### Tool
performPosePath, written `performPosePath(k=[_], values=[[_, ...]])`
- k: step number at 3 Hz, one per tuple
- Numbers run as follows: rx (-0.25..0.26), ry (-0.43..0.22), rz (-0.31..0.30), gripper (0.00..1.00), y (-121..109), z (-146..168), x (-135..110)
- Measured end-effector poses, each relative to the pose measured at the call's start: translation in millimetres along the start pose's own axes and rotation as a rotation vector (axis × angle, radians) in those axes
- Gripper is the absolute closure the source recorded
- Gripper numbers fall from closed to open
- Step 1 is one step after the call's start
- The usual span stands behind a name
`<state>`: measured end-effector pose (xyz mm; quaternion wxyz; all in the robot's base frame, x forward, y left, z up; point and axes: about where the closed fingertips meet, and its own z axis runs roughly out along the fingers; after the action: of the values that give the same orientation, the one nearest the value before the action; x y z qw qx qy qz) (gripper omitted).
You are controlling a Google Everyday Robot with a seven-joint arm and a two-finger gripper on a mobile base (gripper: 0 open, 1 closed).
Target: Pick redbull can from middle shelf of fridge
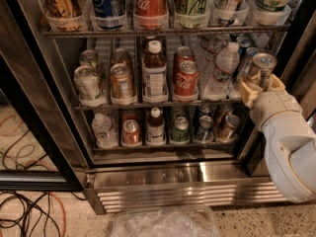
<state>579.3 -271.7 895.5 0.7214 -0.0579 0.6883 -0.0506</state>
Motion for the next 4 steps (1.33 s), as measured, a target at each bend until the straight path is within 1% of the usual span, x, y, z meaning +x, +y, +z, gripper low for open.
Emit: performPosePath(k=[1,2,3,4], values=[[-0.091,-0.018,0.063,1.00,24.4,-0.8,-7.9],[-0.091,-0.018,0.063,1.00,24.5,-0.8,-7.9],[-0.107,-0.022,0.063,1.00,28.6,-0.5,-7.9],[-0.167,-0.033,0.048,1.00,42.0,-7.3,-7.6]])
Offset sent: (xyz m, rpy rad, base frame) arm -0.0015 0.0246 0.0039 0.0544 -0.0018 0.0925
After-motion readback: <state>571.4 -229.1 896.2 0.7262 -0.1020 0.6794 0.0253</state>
